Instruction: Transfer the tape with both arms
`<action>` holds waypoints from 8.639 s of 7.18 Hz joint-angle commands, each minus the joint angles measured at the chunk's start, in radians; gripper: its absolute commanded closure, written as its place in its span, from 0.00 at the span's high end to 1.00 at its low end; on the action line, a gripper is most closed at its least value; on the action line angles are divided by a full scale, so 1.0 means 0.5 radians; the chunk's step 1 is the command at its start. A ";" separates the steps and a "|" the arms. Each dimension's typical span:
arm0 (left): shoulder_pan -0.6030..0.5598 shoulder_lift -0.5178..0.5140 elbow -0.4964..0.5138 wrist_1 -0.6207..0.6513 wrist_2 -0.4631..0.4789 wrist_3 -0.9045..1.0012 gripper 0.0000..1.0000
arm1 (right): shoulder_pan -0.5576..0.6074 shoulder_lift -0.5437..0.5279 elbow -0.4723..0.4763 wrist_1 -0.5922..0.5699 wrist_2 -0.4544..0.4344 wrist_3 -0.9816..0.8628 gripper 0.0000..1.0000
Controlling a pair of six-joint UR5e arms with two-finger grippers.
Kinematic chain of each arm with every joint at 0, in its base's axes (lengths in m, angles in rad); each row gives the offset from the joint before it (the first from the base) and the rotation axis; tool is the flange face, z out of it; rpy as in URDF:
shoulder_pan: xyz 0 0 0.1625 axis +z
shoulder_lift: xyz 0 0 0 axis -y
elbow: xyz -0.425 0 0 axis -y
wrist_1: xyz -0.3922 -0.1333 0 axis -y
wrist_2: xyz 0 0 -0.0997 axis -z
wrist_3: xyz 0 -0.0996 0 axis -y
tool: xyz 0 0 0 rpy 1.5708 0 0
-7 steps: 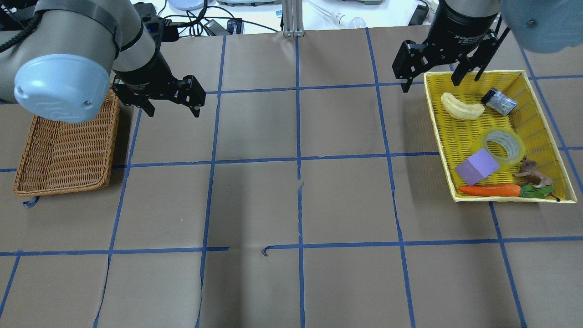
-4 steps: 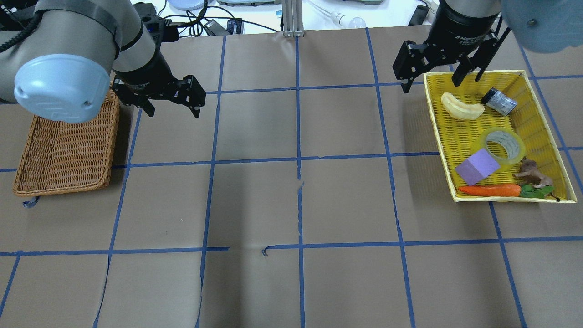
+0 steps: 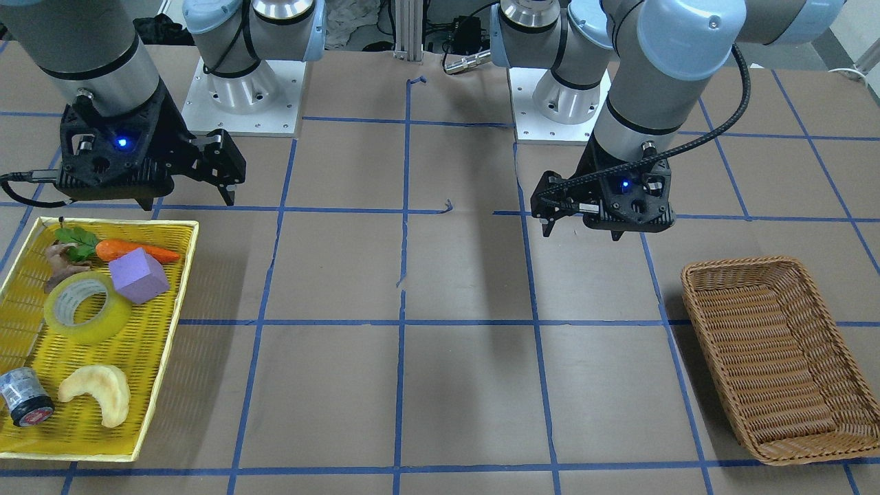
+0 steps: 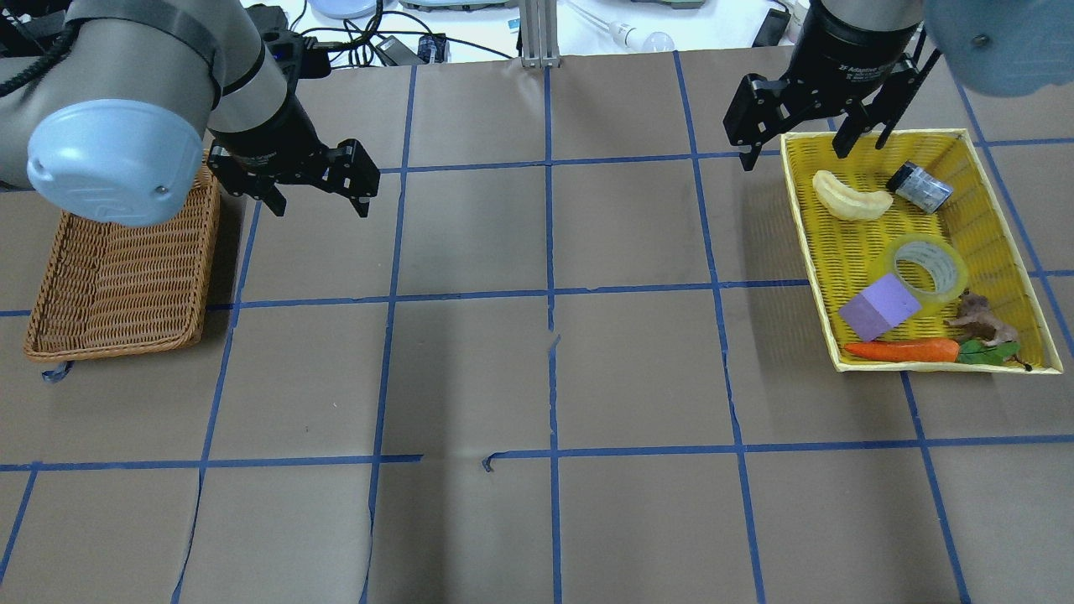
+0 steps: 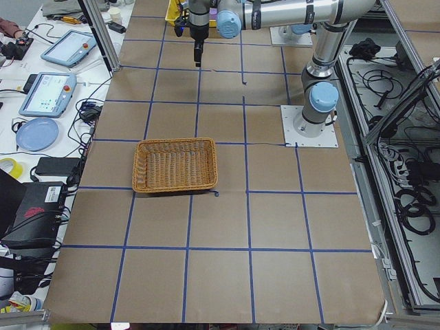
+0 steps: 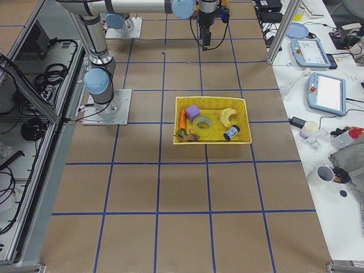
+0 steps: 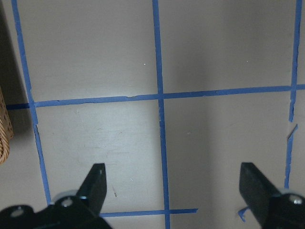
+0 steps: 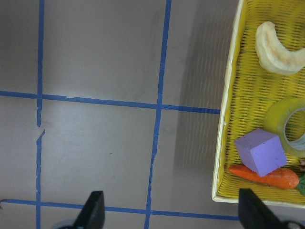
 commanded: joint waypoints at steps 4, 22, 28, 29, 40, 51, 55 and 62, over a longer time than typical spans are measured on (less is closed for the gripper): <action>0.000 0.003 0.009 -0.044 0.000 -0.002 1.00 | -0.002 0.001 -0.004 0.002 0.000 -0.002 1.00; 0.006 0.015 0.009 -0.044 -0.019 -0.005 1.00 | -1.020 0.655 0.603 -1.264 -0.049 -2.059 0.94; 0.003 0.006 0.012 -0.044 -0.028 -0.005 1.00 | -1.020 0.646 0.695 -1.394 -0.086 -2.149 0.00; 0.003 0.006 0.015 -0.044 -0.028 -0.005 1.00 | -1.020 0.624 0.616 -1.369 -0.071 -2.119 0.00; 0.006 0.003 0.003 -0.041 -0.022 -0.002 1.00 | 0.052 1.053 -0.366 -0.798 0.067 -0.341 0.00; 0.018 -0.003 -0.003 -0.026 -0.003 0.026 1.00 | 0.474 1.444 -0.762 -0.798 0.089 0.407 1.00; 0.000 -0.022 0.015 0.035 -0.031 0.001 1.00 | 0.340 0.786 -0.441 -0.339 -0.107 0.324 1.00; -0.264 -0.471 0.024 0.920 -0.331 -0.097 1.00 | 0.115 -0.161 0.300 -0.304 -0.077 0.127 1.00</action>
